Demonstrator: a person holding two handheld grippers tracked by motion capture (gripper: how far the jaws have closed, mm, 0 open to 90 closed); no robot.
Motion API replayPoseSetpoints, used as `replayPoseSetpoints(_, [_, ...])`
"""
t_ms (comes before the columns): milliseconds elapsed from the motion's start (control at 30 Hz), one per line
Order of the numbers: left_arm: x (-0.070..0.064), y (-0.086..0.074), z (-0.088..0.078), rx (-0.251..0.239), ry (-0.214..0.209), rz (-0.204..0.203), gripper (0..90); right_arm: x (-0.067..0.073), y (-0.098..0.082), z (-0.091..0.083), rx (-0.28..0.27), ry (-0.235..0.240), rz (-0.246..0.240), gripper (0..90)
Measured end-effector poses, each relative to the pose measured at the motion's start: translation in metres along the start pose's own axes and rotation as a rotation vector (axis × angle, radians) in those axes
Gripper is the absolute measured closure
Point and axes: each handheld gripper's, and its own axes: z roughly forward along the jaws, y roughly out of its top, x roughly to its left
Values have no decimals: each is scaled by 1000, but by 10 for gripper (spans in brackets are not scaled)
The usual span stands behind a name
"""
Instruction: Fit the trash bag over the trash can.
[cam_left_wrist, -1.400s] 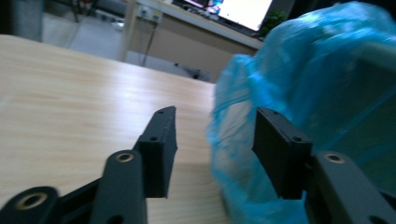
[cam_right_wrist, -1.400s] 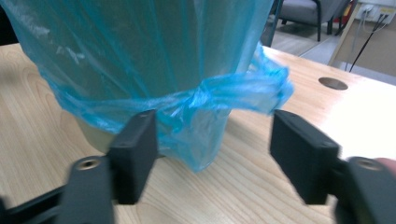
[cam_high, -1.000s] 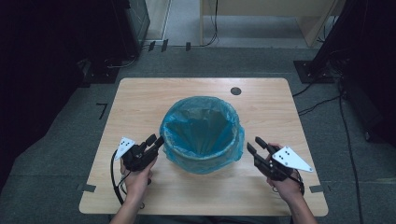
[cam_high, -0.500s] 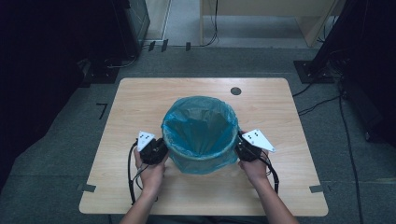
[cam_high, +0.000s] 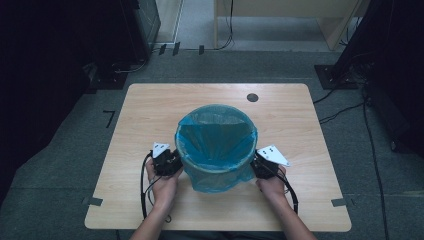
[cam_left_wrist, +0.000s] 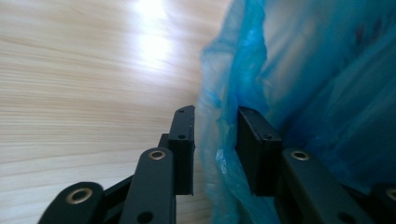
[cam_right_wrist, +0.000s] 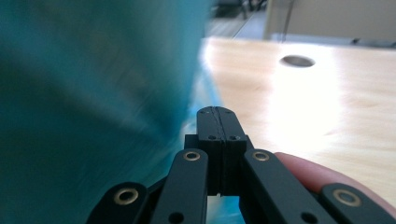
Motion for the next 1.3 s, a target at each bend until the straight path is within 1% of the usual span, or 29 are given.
replayPoseSetpoints(67, [6,7,-11,-56,14,-19,656,-8,9,-6,-29,-14,28,900])
replayPoseSetpoints(133, [7,13,-23,-122,25,-10,646,-15,19,-11,-68,-28,38,900])
replayPoseSetpoints(200, [1,18,-32,-182,29,6,644,-18,29,-16,-109,-26,36,900])
replayPoseSetpoints(233, [-2,19,-36,-203,23,22,643,-18,33,-18,-127,-28,34,900])
replayPoseSetpoints(300, [-11,20,-40,-236,4,41,640,-15,40,-22,-150,-17,28,900])
replayPoseSetpoints(367, [-17,21,-43,-257,-8,55,629,-10,46,-24,-169,-5,5,900])
replayPoseSetpoints(433, [-24,20,-43,-273,-13,80,616,-6,49,-25,-175,12,-2,900])
replayPoseSetpoints(467, [-28,19,-42,-268,-16,95,616,-4,50,-24,-174,17,0,900])
replayPoseSetpoints(533, [-33,16,-39,-258,-23,102,618,0,48,-21,-168,41,0,900])
replayPoseSetpoints(600, [-37,11,-36,-256,-2,116,675,6,43,-17,-154,59,-14,900])
replayPoseSetpoints(633, [-37,10,-34,-255,-7,114,697,8,41,-16,-151,44,-14,900])
replayPoseSetpoints(700, [-35,9,-30,-225,-26,110,738,5,38,-13,-137,70,29,900])
replayPoseSetpoints(733, [-33,9,-29,-228,-49,103,765,5,36,-12,-130,74,32,900])
replayPoseSetpoints(800, [-32,9,-28,-236,-53,104,811,8,30,-12,-111,64,2,900])
replayPoseSetpoints(867, [-31,12,-27,-235,-40,117,866,11,24,-13,-91,81,-11,900])
replayPoseSetpoints(900, [-30,13,-27,-235,-37,107,872,13,20,-14,-84,85,-29,900])
replayPoseSetpoints(967, [-25,14,-26,-235,-41,83,853,18,14,-17,-81,93,-56,900])
replayPoseSetpoints(1033, [-19,17,-25,-225,-59,62,808,21,11,-21,-78,100,-74,900])
replayPoseSetpoints(1100, [-13,19,-25,-212,-76,44,732,22,11,-23,-69,109,-90,900])
replayPoseSetpoints(1133, [-11,19,-27,-214,-77,39,708,22,12,-24,-73,113,-101,900])
replayPoseSetpoints(1200, [-10,20,-32,-234,-52,40,677,19,15,-26,-92,105,-99,900])
replayPoseSetpoints(1233, [-9,20,-35,-242,-41,44,662,16,18,-26,-103,94,-86,900])
replayPoseSetpoints(1300, [-9,19,-42,-271,-24,30,646,10,27,-24,-121,74,-70,900])
